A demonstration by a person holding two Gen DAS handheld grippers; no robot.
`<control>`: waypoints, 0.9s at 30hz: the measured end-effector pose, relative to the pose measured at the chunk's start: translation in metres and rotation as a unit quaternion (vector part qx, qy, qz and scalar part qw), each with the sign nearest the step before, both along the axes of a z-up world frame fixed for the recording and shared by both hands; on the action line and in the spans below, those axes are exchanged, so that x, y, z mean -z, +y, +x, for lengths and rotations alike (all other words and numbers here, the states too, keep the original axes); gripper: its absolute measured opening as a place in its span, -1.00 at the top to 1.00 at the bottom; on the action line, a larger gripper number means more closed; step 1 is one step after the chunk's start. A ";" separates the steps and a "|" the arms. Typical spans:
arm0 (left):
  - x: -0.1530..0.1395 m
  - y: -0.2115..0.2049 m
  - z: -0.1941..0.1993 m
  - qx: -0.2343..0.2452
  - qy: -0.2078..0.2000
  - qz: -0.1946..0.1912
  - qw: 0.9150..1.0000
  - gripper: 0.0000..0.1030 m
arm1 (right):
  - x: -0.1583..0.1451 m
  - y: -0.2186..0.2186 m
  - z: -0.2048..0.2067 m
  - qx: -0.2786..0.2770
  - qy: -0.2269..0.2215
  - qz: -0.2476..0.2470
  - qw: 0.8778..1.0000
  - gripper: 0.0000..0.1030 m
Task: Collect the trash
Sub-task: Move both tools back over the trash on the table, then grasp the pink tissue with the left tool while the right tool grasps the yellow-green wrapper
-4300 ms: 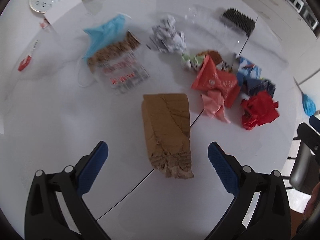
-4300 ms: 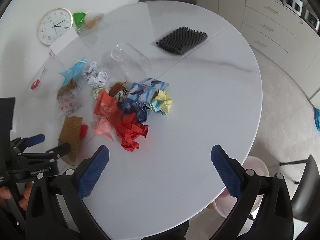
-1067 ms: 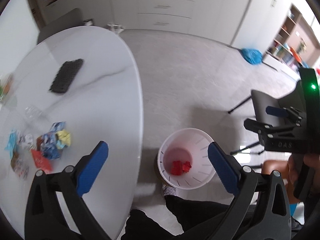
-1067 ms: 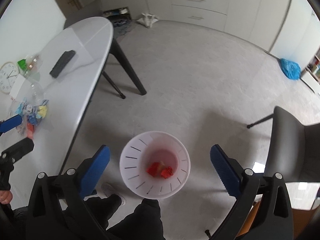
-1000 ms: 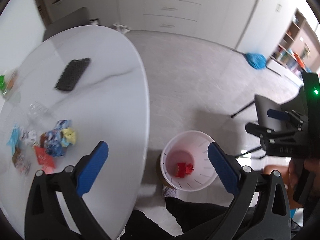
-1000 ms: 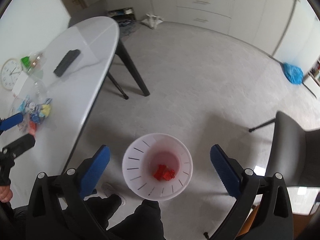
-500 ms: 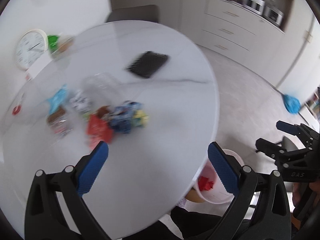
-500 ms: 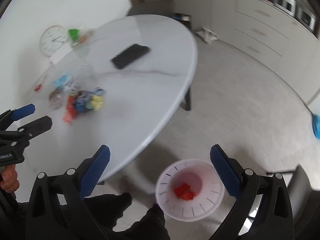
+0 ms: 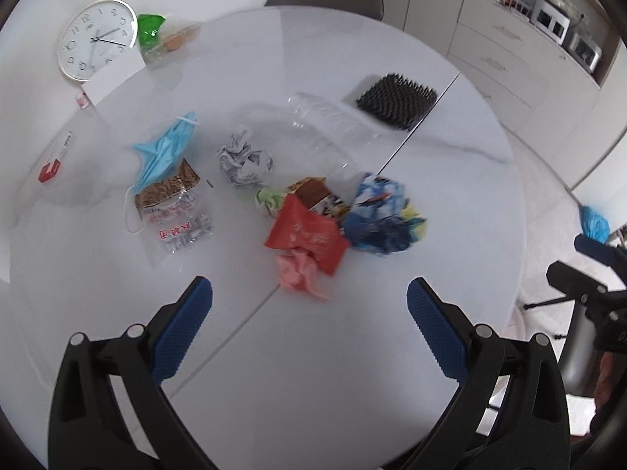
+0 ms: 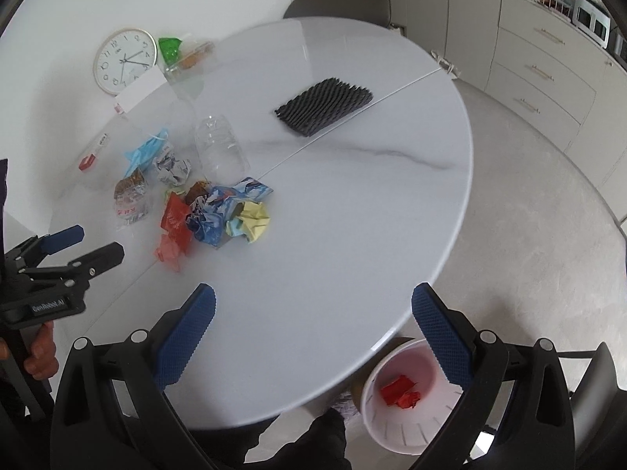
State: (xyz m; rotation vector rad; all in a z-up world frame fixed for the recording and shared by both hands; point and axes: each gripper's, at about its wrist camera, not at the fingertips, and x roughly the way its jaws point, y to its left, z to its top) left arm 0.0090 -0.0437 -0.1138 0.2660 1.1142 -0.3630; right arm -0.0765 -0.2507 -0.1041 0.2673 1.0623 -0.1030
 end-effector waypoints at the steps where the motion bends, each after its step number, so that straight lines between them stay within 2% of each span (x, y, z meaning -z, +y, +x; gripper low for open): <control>1: 0.007 0.001 0.005 0.005 0.007 0.001 1.000 -0.85 | 0.003 0.003 0.006 0.000 0.004 -0.001 1.000 -0.93; 5: 0.037 0.002 0.023 0.024 0.032 0.011 0.999 -0.76 | 0.015 0.013 0.025 -0.005 0.016 -0.005 1.000 -0.93; 10: 0.071 0.001 0.044 0.037 0.058 0.021 0.997 -0.46 | 0.028 0.023 0.049 -0.020 0.030 -0.021 0.999 -0.93; 14: 0.091 0.002 0.054 0.037 0.082 0.015 0.996 -0.11 | 0.036 0.026 0.062 -0.038 0.039 -0.025 0.998 -0.93; 16: 0.095 0.003 0.056 0.037 0.089 0.007 0.995 0.00 | 0.039 0.026 0.067 -0.048 0.041 -0.027 0.998 -0.93; 18: 0.096 0.003 0.057 0.038 0.082 0.005 0.996 0.16 | 0.041 0.027 0.071 -0.061 0.044 -0.025 0.997 -0.82; 21: 0.097 0.000 0.058 0.041 0.079 0.005 0.996 0.28 | 0.049 0.026 0.079 -0.083 0.050 -0.015 0.995 -0.74; 27: 0.088 0.003 0.056 0.045 0.070 0.007 0.997 0.31 | 0.069 0.029 0.100 -0.143 0.067 -0.007 0.987 -0.55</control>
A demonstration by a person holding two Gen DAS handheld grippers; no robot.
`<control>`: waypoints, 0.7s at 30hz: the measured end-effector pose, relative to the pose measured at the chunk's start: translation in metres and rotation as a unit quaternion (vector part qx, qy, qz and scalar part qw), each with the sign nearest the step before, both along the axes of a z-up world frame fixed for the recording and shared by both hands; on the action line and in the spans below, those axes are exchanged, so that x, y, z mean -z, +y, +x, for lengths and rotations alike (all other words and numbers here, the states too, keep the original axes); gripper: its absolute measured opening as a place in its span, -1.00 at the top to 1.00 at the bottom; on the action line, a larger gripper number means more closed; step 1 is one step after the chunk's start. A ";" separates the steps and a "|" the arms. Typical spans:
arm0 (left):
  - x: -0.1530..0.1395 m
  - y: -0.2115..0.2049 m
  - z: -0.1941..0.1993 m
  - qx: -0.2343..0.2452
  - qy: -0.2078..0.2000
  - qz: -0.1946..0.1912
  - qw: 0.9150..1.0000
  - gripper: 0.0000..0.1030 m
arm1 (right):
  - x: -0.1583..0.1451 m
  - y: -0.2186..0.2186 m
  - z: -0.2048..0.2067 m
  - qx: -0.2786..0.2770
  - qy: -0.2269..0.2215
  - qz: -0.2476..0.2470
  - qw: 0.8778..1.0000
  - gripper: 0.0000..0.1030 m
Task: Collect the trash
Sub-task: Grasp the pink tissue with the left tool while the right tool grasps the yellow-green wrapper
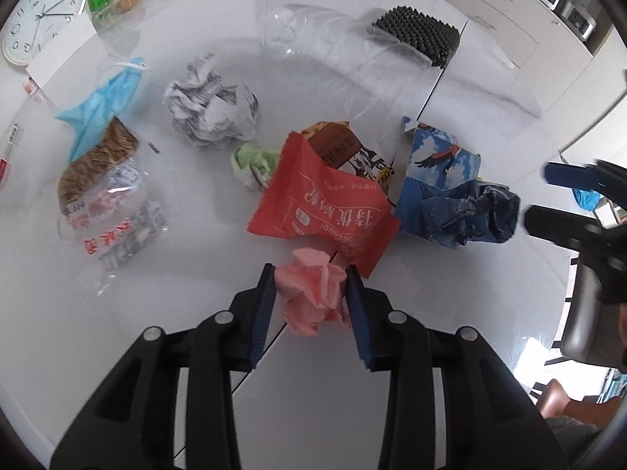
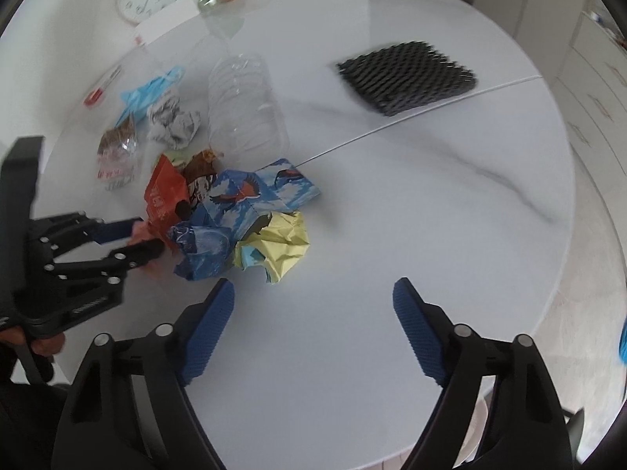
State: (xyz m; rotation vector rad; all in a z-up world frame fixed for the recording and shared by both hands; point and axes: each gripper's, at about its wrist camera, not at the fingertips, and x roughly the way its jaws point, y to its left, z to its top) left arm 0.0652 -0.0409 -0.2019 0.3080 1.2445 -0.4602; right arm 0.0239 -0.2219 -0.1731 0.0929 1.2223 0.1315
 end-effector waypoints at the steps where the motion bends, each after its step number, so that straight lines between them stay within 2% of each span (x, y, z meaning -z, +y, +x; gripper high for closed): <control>1: -0.005 0.002 -0.001 -0.001 -0.001 -0.002 1.000 0.31 | 0.003 0.002 0.004 -0.018 0.002 -0.002 1.000 -0.53; 8: -0.037 0.025 -0.006 -0.026 -0.015 -0.016 0.999 0.31 | 0.019 0.017 0.027 -0.102 0.012 -0.015 0.995 -0.43; 10: -0.045 0.030 -0.006 -0.032 -0.022 -0.020 0.999 0.31 | 0.022 0.019 0.032 -0.115 0.013 -0.018 0.993 -0.38; 11: -0.049 0.032 -0.006 -0.036 -0.025 -0.022 0.999 0.31 | 0.023 0.021 0.034 -0.120 0.014 -0.021 0.992 -0.29; 12: -0.051 0.033 -0.007 -0.038 -0.028 -0.024 0.999 0.31 | 0.024 0.022 0.036 -0.123 0.015 -0.024 0.992 -0.17; 16: -0.059 0.036 -0.009 -0.041 -0.038 -0.026 0.998 0.31 | 0.025 0.023 0.038 -0.125 0.015 -0.030 0.992 0.05; 18: -0.060 0.036 -0.007 -0.042 -0.039 -0.029 0.998 0.31 | 0.024 0.019 0.038 -0.117 0.018 -0.022 0.993 0.23; 21: -0.060 0.033 -0.008 -0.037 -0.040 -0.028 0.998 0.31 | 0.024 0.008 0.034 -0.102 0.020 -0.007 0.995 0.25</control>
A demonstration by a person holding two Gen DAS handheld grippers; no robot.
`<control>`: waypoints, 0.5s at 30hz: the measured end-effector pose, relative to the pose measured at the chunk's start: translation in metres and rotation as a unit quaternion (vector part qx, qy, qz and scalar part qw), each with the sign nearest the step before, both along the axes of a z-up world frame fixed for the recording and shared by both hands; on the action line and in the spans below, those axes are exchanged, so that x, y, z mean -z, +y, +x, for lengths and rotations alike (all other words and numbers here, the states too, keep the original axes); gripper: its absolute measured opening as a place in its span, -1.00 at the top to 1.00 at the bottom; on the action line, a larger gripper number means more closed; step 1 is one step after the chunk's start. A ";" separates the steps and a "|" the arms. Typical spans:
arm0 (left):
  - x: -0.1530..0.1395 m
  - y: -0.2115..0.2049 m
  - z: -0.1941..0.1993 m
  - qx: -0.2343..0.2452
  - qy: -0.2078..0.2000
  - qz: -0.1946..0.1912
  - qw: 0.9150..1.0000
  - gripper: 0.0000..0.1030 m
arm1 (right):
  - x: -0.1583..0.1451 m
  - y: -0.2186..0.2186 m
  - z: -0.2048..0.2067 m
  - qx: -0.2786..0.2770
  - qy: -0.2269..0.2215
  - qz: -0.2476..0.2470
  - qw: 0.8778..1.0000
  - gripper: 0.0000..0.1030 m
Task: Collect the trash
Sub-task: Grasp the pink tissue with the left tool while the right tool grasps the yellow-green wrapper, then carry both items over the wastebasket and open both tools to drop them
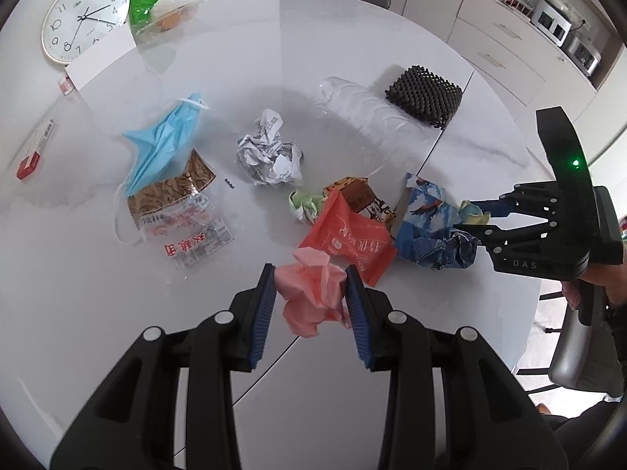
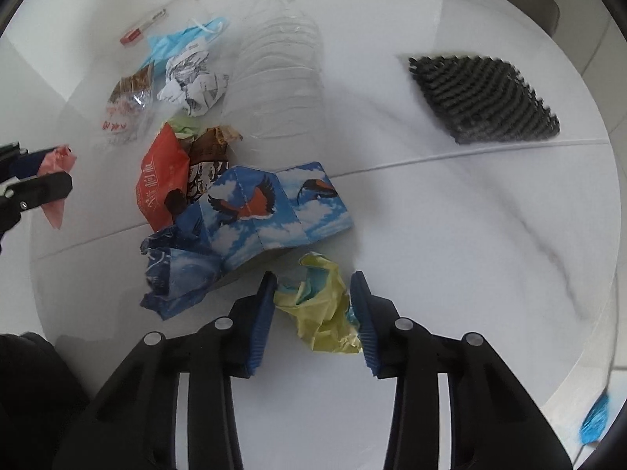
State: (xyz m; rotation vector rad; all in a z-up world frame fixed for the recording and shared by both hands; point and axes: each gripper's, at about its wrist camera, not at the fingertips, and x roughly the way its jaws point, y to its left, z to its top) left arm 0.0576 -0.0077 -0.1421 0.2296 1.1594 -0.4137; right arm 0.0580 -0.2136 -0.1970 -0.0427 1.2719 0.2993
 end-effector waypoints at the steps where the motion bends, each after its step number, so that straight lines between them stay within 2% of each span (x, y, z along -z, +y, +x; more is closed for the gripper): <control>1: -0.001 -0.002 -0.001 0.003 -0.001 0.001 1.000 0.31 | 0.000 -0.003 -0.003 0.006 0.000 0.003 1.000 0.25; 5: -0.007 -0.010 -0.007 0.020 -0.004 0.001 1.000 0.31 | -0.006 -0.019 -0.019 0.042 -0.003 0.022 0.999 0.26; 9: -0.022 -0.029 -0.014 0.059 -0.014 -0.004 0.998 0.31 | -0.023 -0.038 -0.047 0.100 -0.016 0.039 0.994 0.26; 15: -0.039 -0.081 -0.036 0.141 -0.026 -0.008 0.990 0.31 | -0.054 -0.078 -0.119 0.201 -0.033 0.054 0.977 0.26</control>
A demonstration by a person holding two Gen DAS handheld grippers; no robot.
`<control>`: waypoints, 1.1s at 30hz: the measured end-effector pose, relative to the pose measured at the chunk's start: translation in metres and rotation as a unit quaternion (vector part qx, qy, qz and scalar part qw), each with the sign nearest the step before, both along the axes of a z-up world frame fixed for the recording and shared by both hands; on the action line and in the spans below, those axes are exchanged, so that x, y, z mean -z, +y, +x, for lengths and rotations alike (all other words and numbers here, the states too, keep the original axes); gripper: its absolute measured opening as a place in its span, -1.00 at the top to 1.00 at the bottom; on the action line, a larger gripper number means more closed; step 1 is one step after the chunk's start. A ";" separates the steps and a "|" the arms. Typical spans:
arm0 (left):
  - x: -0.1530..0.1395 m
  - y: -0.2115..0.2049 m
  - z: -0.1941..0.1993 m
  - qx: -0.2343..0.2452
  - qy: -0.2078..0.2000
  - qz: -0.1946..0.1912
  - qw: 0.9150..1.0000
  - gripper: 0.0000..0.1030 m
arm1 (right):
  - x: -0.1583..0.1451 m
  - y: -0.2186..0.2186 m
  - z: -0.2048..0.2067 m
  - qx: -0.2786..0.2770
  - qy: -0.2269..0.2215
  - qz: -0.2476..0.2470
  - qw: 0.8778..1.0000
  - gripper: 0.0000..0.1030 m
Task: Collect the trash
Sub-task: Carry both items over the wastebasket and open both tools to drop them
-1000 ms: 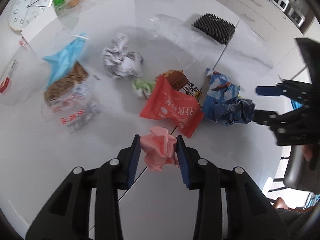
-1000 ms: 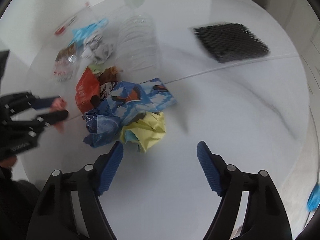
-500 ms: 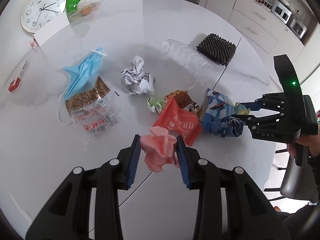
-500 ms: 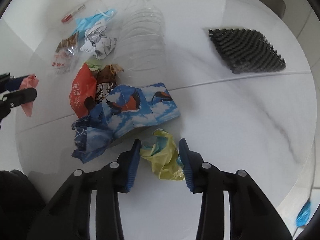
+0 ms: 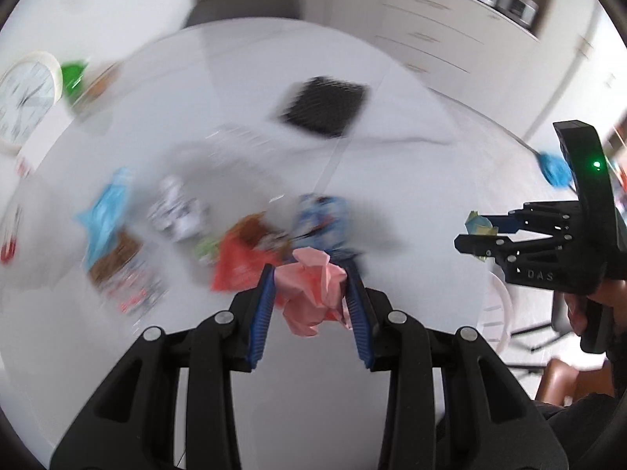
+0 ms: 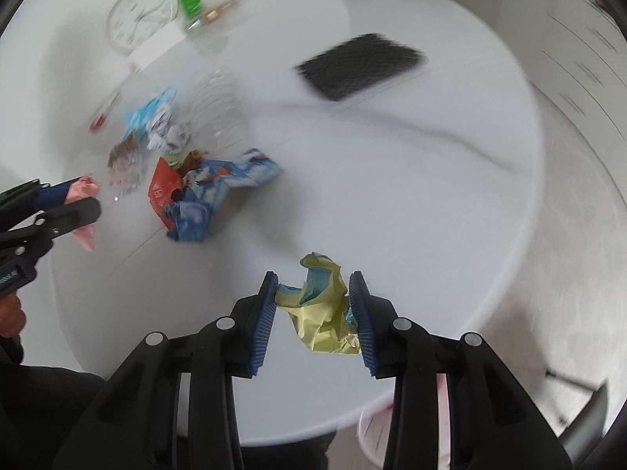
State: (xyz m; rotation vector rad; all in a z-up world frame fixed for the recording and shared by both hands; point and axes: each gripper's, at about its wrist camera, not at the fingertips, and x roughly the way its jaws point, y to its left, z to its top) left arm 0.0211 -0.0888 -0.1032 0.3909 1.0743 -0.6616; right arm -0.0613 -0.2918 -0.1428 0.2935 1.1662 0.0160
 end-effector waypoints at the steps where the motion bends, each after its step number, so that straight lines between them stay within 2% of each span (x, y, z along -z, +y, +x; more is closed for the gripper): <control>1: -0.002 -0.012 -0.005 0.018 0.001 -0.002 1.000 0.31 | -0.003 -0.007 -0.013 0.015 -0.001 0.000 1.000 0.26; 5: -0.005 -0.067 -0.035 0.098 0.019 -0.017 0.995 0.31 | -0.012 -0.030 -0.065 0.076 0.002 -0.008 0.997 0.26; 7: -0.002 -0.096 -0.053 0.140 0.030 -0.019 0.989 0.31 | -0.013 -0.046 -0.097 0.115 0.006 -0.009 0.993 0.26; 10: 0.006 -0.138 -0.086 0.206 0.049 -0.017 0.977 0.31 | -0.009 -0.063 -0.138 0.171 0.018 -0.010 0.985 0.26; 14: 0.022 -0.191 -0.129 0.286 0.088 -0.011 0.954 0.31 | 0.000 -0.083 -0.188 0.230 0.034 -0.011 0.973 0.26; 20: 0.043 -0.237 -0.170 0.351 0.127 0.010 0.928 0.31 | 0.010 -0.100 -0.235 0.267 0.042 -0.004 0.963 0.26; 22: 0.048 -0.244 -0.179 0.363 0.128 0.017 0.923 0.27 | 0.013 -0.102 -0.242 0.271 0.043 -0.002 0.962 0.25; 23: 0.051 -0.247 -0.182 0.367 0.133 0.020 0.920 0.19 | 0.014 -0.103 -0.245 0.273 0.043 -0.001 0.961 0.25; 27: 0.055 -0.252 -0.192 0.355 0.146 0.023 0.923 -0.26 | 0.015 -0.104 -0.247 0.278 0.042 0.001 0.960 0.24; 31: 0.057 -0.249 -0.195 0.349 0.137 0.029 0.927 -0.39 | 0.015 -0.106 -0.252 0.278 0.041 0.001 0.960 0.24; 33: 0.049 -0.244 -0.192 0.342 0.123 0.024 0.931 -0.49 | 0.015 -0.105 -0.252 0.277 0.041 -0.001 0.960 0.23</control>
